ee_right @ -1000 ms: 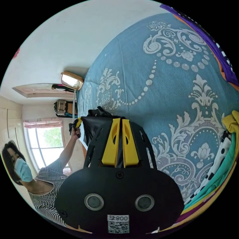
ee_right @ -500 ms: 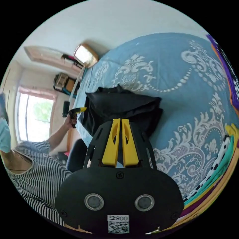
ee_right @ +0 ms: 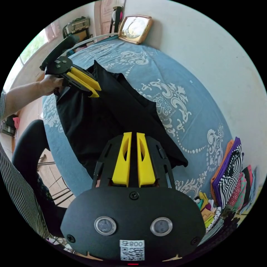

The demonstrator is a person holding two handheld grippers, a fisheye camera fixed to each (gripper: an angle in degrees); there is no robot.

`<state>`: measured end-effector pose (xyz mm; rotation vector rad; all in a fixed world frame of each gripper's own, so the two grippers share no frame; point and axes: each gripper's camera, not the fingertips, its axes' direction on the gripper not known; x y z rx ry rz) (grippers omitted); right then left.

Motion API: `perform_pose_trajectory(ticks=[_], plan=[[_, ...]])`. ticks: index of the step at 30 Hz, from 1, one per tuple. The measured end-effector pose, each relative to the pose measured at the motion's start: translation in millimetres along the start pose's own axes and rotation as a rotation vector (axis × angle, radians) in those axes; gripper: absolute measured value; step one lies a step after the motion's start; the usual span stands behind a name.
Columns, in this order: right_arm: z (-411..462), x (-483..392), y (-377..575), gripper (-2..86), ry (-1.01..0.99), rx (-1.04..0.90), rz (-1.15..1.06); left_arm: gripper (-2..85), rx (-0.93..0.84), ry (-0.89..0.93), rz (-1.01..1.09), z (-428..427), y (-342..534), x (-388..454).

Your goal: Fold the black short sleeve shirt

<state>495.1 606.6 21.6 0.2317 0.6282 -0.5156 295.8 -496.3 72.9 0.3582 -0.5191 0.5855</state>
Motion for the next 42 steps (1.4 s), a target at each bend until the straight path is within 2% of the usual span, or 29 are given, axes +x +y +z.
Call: perform_pose_trajectory(ticks=[9,13,19,24,29,34,39,42], plan=[[-21,-28,-44,3.8,0.099,-0.075,-0.067,3.5,-0.010,-0.058,0.004,45,-35,22],[-48,-31,-57,0.2,0.137,-0.051,-0.057,1.1,0.020,-0.064,0.003,50,-47,25],[-102,-5,-83,-0.4,0.146,0.030,-0.004,0.4,0.110,-0.087,-0.014,42,-73,16],[-134,33,-107,-0.4,0.099,0.066,0.051,0.3,0.156,-0.059,-0.092,46,-99,-9],[-156,34,-106,0.1,0.007,0.081,0.007,0.3,0.177,-0.039,-0.156,57,-115,-32],[-162,13,-96,-0.2,-0.217,0.072,-0.104,0.3,0.186,-0.033,-0.181,65,-130,-49],[-138,0,-102,-0.4,-0.162,-0.075,-0.191,0.5,0.245,-0.024,-0.203,59,-118,-53],[-142,8,-103,-0.4,-0.126,-0.062,-0.164,0.5,0.250,-0.013,-0.182,60,-104,-49]])
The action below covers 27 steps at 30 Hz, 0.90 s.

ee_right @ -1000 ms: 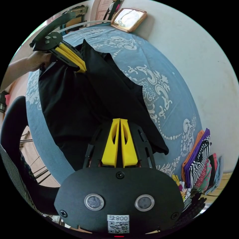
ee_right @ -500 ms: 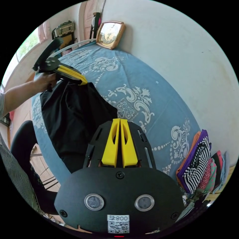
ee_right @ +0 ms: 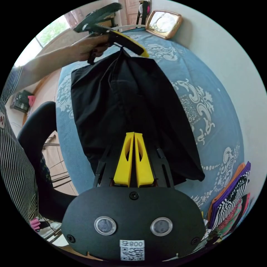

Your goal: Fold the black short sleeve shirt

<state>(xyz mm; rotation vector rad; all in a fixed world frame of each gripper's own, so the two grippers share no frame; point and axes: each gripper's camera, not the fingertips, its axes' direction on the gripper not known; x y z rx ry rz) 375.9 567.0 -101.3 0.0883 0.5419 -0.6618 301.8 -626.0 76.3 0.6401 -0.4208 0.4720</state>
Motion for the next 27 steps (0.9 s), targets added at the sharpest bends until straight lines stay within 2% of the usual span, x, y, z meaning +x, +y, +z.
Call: perform_pose_trajectory(ticks=[4,10,14,18,20,23,27], plan=[[-13,19,0,-0.4,-0.033,0.031,0.061,0.3,-0.061,0.007,-0.017,18,3,-7],[-30,53,0,-0.3,-0.031,0.073,0.162,0.2,-0.024,0.006,-0.034,25,-15,-16],[-19,75,-7,-0.2,0.003,0.004,0.212,0.1,-0.018,-0.019,-0.049,29,-31,-23],[-25,91,-12,-0.1,0.184,0.011,0.236,0.1,0.007,-0.045,-0.081,27,-42,-36],[-28,101,-15,-0.1,0.207,0.011,0.241,0.1,0.029,-0.041,-0.097,23,-42,-41],[-26,115,-16,0.0,0.199,0.001,0.268,0.2,0.083,0.025,-0.089,13,-33,-40],[-26,118,-7,-0.1,0.188,0.016,0.286,0.1,0.036,0.190,0.095,15,-8,-9]])
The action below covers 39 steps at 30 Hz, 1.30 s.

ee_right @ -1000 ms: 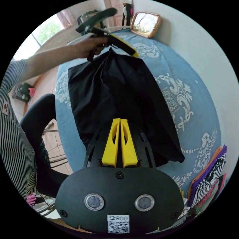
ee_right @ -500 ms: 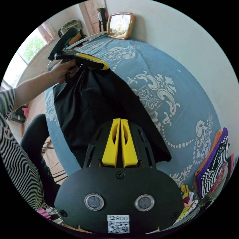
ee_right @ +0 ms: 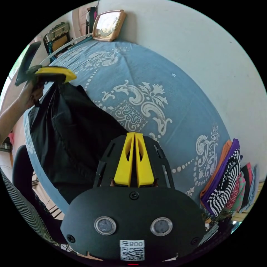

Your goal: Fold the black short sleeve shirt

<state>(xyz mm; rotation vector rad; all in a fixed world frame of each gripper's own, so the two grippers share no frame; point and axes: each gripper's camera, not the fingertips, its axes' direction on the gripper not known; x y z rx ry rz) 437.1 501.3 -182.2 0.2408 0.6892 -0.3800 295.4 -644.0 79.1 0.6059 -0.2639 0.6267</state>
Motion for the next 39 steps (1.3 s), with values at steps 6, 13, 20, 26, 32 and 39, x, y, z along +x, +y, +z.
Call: perform_pose_trajectory(ticks=[6,13,20,26,32,39], plan=[[-12,-8,20,0.0,-0.051,0.044,-0.015,0.1,-0.212,0.002,0.130,31,21,25],[-14,-38,47,0.0,-0.115,0.053,-0.141,0.1,-0.247,-0.259,0.143,38,15,28],[8,-23,32,0.0,-0.088,0.004,-0.107,0.2,-0.190,-0.338,0.031,32,-20,0],[-4,4,24,0.1,-0.062,0.066,0.007,0.6,-0.053,-0.279,-0.111,4,-24,-22],[-29,-16,85,0.5,-0.212,0.147,-0.073,2.7,-0.053,-0.034,-0.017,-24,38,5],[-37,-73,141,2.9,-0.204,0.072,-0.262,6.3,-0.233,-0.096,0.101,-28,94,44]])
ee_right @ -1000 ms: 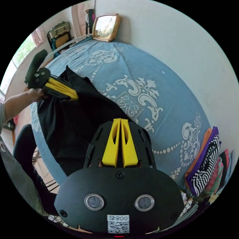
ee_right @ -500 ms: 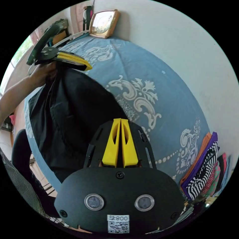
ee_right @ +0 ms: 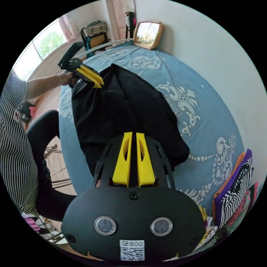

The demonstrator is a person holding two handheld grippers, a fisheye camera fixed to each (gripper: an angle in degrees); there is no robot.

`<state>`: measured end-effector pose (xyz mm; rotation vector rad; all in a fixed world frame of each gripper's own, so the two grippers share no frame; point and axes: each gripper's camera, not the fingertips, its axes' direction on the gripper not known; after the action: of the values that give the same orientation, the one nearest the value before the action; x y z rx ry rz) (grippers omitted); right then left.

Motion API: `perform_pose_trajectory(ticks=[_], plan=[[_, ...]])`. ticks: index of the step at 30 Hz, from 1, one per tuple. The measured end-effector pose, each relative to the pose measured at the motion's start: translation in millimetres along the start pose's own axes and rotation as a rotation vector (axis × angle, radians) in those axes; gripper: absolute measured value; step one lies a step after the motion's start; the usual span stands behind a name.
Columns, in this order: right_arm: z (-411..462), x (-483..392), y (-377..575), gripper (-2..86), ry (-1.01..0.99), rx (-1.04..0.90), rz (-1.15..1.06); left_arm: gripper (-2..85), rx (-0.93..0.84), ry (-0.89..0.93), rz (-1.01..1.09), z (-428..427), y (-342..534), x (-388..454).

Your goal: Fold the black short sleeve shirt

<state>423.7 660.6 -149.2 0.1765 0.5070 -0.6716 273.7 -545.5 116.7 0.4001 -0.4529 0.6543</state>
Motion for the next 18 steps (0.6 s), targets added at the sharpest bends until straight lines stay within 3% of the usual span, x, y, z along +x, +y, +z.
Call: perform_pose_trajectory(ticks=[6,18], plan=[[12,-36,-1,4.3,0.107,-0.060,-0.102,6.6,-0.083,-0.084,0.088,15,-7,23],[34,-89,-7,0.5,0.297,-0.111,-0.244,3.5,-0.072,-0.089,0.081,12,-12,26]])
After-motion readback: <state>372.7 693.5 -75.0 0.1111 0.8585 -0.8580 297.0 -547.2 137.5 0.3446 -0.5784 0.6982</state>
